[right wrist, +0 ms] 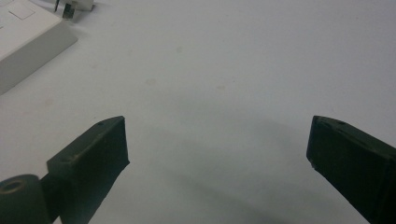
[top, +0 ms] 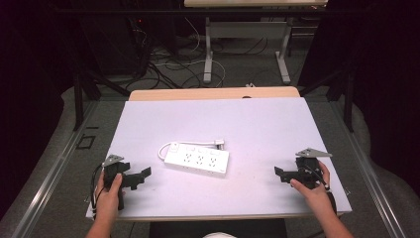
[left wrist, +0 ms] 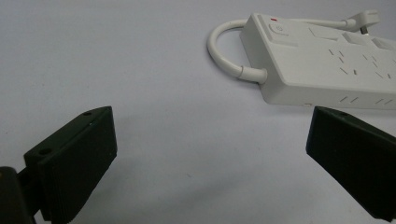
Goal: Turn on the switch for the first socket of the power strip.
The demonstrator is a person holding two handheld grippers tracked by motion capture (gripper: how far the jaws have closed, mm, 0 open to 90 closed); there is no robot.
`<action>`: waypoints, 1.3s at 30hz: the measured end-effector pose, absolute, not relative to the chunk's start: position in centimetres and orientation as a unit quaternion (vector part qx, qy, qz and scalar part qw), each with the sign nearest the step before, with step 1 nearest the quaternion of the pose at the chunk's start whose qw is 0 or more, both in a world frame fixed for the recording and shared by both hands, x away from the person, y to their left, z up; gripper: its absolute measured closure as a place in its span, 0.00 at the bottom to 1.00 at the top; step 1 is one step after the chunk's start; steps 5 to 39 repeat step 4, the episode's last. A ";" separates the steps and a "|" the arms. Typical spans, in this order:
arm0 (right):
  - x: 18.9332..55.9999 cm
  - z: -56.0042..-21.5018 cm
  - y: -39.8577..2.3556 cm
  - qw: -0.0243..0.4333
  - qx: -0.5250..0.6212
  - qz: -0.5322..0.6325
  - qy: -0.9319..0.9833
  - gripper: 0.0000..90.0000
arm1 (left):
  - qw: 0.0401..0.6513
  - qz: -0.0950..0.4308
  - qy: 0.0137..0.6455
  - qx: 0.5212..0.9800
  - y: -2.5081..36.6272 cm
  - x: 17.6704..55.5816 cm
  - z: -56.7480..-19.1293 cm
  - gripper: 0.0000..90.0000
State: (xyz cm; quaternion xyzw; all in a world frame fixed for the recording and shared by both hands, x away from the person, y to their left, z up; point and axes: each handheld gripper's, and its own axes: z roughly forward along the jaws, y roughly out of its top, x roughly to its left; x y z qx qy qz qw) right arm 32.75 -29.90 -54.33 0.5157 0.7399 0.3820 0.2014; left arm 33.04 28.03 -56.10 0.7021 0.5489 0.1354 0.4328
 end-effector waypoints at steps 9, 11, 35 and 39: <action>32.8 -54.3 -29.9 0.201 0.517 0.381 0.740 0.05 | 0.432 0.135 0.551 0.701 28.0 33.0 -56.1 0.02; 32.8 -54.3 -29.9 0.201 0.517 0.381 0.740 0.05 | 0.432 0.135 0.551 0.701 28.0 33.0 -56.1 0.02; 32.8 -54.3 -29.9 0.201 0.517 0.381 0.740 0.05 | 0.432 0.135 0.551 0.701 28.0 33.0 -56.1 0.02; 32.8 -54.3 -29.9 0.201 0.517 0.381 0.740 0.05 | 0.432 0.135 0.551 0.701 28.0 33.0 -56.1 0.02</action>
